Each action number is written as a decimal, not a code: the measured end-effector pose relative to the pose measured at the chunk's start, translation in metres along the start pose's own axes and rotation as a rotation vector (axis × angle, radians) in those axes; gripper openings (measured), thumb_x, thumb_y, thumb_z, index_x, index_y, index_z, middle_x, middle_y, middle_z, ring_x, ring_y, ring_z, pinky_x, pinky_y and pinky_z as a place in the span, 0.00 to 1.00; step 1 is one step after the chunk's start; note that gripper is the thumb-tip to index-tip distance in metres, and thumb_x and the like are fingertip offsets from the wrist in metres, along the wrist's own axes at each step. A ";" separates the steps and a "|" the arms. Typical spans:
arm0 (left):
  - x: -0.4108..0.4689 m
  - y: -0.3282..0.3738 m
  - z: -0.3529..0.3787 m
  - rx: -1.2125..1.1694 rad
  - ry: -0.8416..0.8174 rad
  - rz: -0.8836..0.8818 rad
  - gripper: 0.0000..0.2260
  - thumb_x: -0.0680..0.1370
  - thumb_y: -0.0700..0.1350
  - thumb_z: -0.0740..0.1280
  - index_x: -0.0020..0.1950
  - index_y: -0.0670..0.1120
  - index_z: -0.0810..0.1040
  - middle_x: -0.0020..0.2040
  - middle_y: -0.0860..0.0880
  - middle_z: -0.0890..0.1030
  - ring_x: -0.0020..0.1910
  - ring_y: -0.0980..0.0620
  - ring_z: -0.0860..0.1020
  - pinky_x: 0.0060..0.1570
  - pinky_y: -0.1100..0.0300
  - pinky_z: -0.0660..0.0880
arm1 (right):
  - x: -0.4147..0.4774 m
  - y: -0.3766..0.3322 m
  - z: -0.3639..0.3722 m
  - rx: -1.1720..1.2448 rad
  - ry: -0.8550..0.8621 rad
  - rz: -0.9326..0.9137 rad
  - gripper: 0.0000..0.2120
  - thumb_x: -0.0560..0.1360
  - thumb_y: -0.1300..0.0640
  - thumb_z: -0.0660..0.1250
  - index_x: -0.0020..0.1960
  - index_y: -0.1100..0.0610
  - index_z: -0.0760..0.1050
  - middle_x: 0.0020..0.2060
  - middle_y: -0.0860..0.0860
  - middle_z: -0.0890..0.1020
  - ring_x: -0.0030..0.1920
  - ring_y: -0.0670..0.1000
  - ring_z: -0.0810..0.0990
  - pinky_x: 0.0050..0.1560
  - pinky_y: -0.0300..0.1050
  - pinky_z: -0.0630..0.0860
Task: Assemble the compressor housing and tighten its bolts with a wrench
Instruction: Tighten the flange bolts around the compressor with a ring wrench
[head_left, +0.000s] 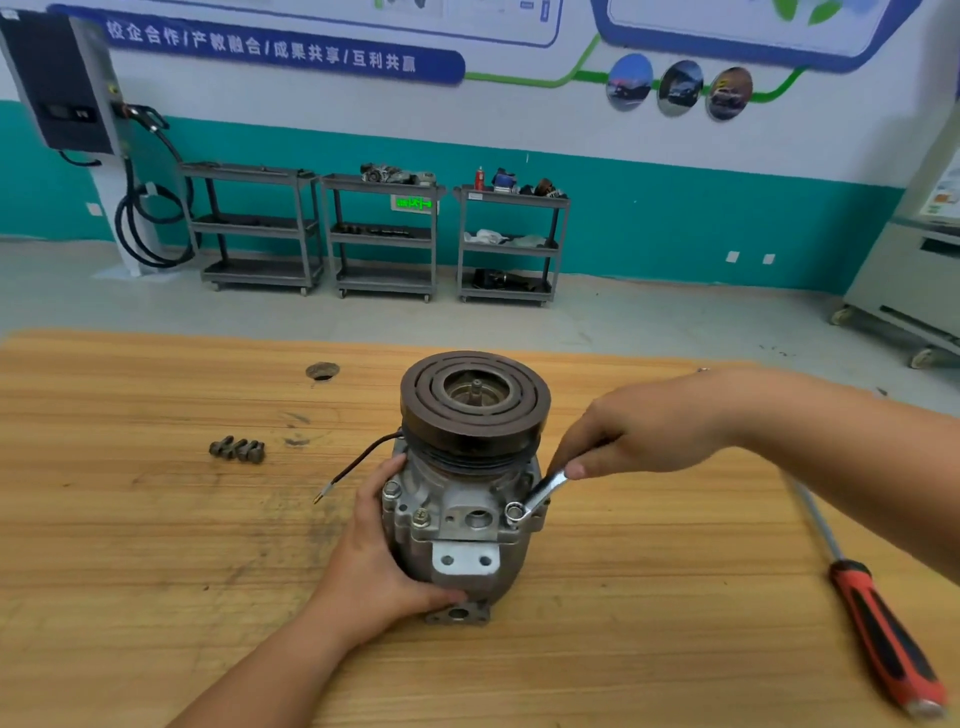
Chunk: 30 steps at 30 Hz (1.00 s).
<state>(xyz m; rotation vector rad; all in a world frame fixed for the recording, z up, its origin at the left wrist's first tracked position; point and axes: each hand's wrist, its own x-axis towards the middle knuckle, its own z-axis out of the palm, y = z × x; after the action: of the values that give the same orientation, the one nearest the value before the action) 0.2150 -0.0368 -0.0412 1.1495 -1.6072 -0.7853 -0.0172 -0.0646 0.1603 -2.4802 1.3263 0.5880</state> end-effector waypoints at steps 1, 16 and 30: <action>0.001 -0.001 0.001 -0.001 -0.001 0.010 0.54 0.47 0.60 0.81 0.62 0.80 0.51 0.60 0.68 0.71 0.59 0.75 0.70 0.52 0.82 0.64 | 0.001 0.004 0.000 0.043 -0.051 -0.009 0.16 0.81 0.48 0.56 0.66 0.46 0.72 0.48 0.43 0.78 0.47 0.43 0.74 0.52 0.41 0.71; -0.002 0.001 0.000 -0.012 -0.018 0.045 0.53 0.50 0.60 0.81 0.65 0.77 0.52 0.58 0.79 0.67 0.60 0.73 0.70 0.53 0.80 0.67 | -0.024 -0.020 0.075 1.535 -0.285 -0.113 0.08 0.75 0.56 0.60 0.44 0.59 0.76 0.28 0.54 0.79 0.26 0.50 0.80 0.25 0.38 0.77; -0.001 0.009 0.002 0.015 0.047 0.112 0.41 0.57 0.72 0.69 0.65 0.61 0.60 0.62 0.60 0.68 0.58 0.71 0.71 0.56 0.69 0.67 | 0.010 -0.152 0.109 2.717 0.418 -0.377 0.11 0.65 0.63 0.63 0.36 0.69 0.82 0.39 0.66 0.83 0.36 0.60 0.84 0.27 0.48 0.80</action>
<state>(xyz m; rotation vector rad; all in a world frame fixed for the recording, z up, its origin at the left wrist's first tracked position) 0.2108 -0.0324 -0.0344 1.0713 -1.6260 -0.6704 0.0910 0.0562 0.0662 -0.2534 0.3945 -1.1723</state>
